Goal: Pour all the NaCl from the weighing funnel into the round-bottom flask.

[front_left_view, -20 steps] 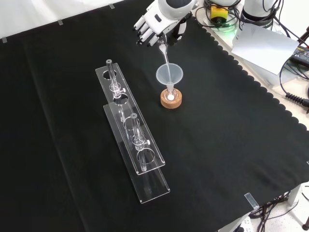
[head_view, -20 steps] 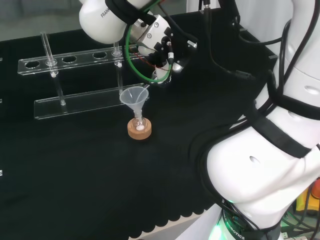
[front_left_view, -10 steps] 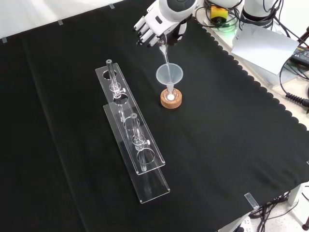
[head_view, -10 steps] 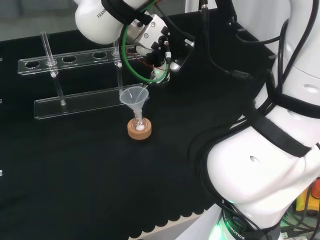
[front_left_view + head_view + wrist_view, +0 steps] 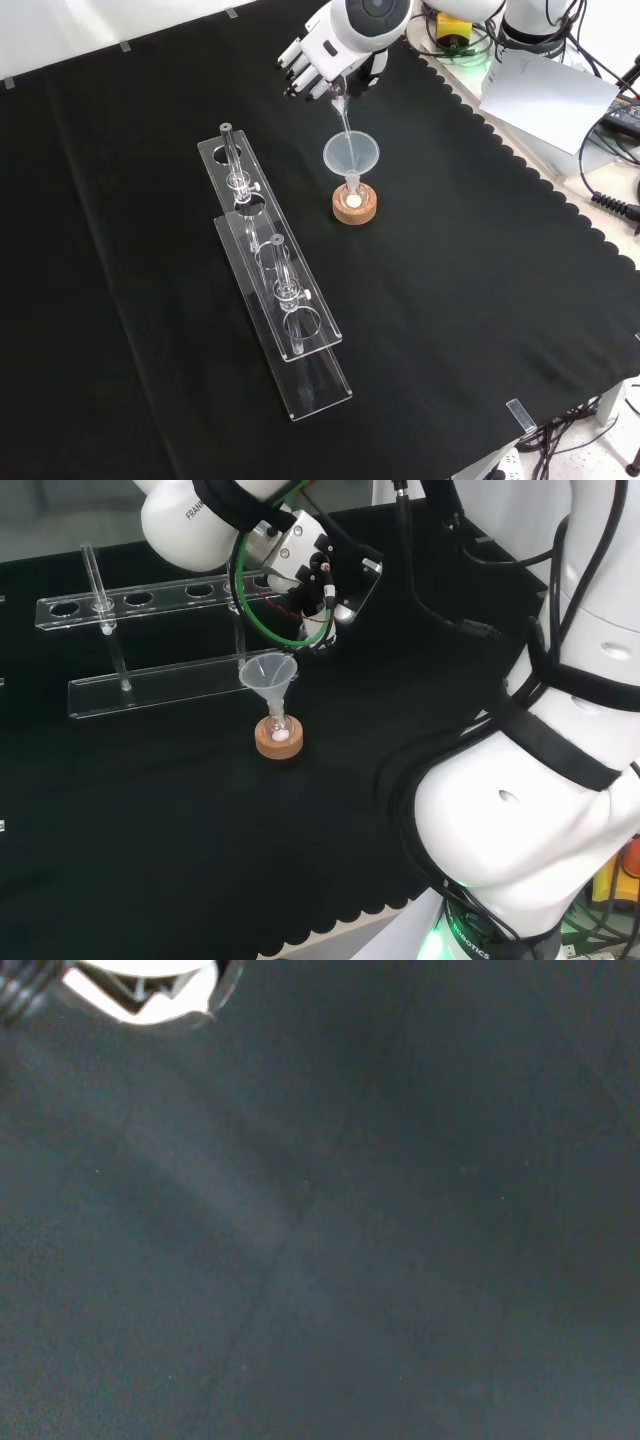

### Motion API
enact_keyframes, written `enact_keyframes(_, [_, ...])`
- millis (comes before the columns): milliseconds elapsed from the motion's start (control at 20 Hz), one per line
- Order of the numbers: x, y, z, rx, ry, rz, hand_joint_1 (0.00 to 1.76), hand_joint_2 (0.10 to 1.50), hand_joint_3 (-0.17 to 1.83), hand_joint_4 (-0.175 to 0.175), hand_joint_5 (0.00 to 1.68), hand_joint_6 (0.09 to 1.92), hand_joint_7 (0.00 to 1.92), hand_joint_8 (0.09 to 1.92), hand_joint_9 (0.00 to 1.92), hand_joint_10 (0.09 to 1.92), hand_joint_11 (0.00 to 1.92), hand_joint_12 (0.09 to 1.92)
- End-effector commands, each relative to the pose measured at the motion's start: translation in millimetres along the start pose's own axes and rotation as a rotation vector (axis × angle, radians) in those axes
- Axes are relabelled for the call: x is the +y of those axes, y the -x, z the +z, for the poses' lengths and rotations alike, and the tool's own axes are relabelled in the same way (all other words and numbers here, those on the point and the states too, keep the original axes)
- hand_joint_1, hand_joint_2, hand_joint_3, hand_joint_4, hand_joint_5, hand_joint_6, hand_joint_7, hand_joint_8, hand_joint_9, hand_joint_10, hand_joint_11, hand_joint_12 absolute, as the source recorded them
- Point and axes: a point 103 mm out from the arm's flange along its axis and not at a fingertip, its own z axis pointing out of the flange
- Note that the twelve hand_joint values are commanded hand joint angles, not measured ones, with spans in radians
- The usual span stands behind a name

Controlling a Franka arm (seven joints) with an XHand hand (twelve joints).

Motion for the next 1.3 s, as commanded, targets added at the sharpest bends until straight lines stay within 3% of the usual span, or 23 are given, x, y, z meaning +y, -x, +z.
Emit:
enact_keyframes(50, [-0.4, -0.5, -2.5, -0.02, -0.001, 0.003, 1.11, 0.61, 0.8, 0.175, 1.21, 0.85, 0.43, 0.65, 0.81, 0.48, 0.53, 1.22])
enact_keyframes(850, [0.4, -3.4, -5.7, -0.033, -0.01, 0.0, 1.11, 0.61, 0.79, 0.175, 1.21, 0.85, 0.43, 0.65, 0.81, 0.48, 0.51, 1.24])
enact_keyframes(1300, [-2.8, 0.3, -6.3, -0.036, 0.015, 0.005, 1.11, 0.61, 0.79, 0.175, 1.21, 0.86, 0.42, 0.65, 0.8, 0.48, 0.51, 1.24])
